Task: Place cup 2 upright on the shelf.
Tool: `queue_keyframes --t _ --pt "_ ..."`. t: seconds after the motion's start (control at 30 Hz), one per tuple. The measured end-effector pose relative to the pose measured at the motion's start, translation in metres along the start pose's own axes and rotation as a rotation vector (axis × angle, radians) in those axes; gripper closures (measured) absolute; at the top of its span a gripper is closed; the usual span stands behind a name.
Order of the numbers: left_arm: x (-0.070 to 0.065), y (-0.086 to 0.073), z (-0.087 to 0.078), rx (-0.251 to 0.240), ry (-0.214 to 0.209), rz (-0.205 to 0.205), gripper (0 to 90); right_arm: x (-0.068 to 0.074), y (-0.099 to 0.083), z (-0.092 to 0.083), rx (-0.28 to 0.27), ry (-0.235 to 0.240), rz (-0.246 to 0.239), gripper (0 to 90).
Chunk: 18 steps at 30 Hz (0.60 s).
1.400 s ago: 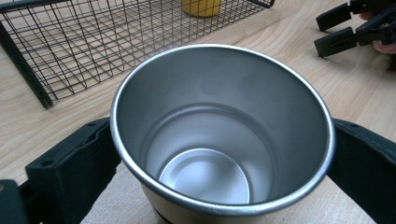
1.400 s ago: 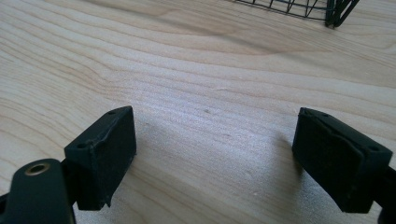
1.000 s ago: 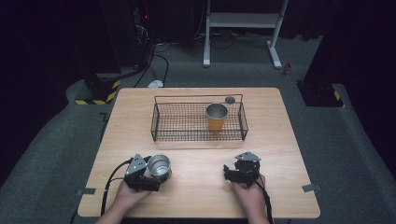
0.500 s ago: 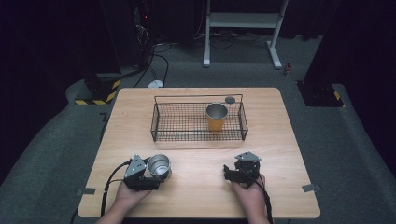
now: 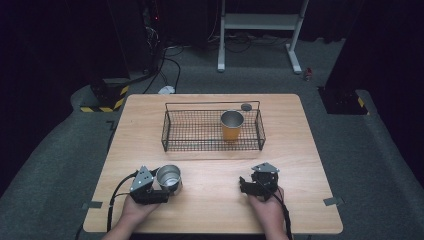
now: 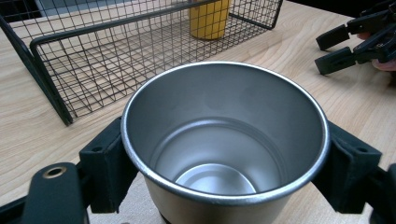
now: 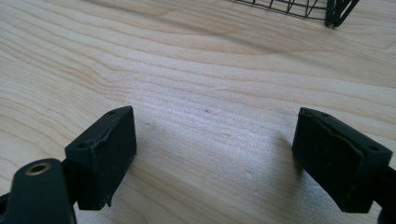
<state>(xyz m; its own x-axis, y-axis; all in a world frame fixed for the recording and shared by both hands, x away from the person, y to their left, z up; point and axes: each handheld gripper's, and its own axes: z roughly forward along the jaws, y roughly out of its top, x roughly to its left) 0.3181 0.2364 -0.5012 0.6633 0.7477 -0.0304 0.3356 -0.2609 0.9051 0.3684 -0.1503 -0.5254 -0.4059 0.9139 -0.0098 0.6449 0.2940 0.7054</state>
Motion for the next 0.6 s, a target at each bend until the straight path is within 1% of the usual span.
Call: queue_keyframes --t 0.2,0.27,0.37,0.4,0.5,0.6 --pt "0.0026 0.0003 -0.0023 -0.007 0.014 0.004 18.8 0.0 0.0 0.0 0.0 0.0 0.0 13.6" --pt "0.0027 0.0001 -0.003 -0.014 0.014 -0.003 18.8 0.0 0.0 0.0 0.0 0.0 0.0 13.6" --pt "0.0039 0.0003 -0.0044 -0.017 0.02 0.003 18.8 0.0 0.0 0.0 0.0 0.0 0.0 13.6" --pt "0.0034 0.0002 -0.0044 -0.022 0.021 -0.007 18.8 0.0 0.0 0.0 0.0 0.0 0.0 13.6" --pt "0.0049 0.0001 -0.0056 -0.025 0.027 0.0 18.8 0.0 0.0 0.0 0.0 0.0 0.0 13.6" --pt "0.0061 -0.0002 -0.0069 -0.035 0.033 -0.007 18.8 0.0 0.0 0.0 0.0 0.0 0.0 13.6"
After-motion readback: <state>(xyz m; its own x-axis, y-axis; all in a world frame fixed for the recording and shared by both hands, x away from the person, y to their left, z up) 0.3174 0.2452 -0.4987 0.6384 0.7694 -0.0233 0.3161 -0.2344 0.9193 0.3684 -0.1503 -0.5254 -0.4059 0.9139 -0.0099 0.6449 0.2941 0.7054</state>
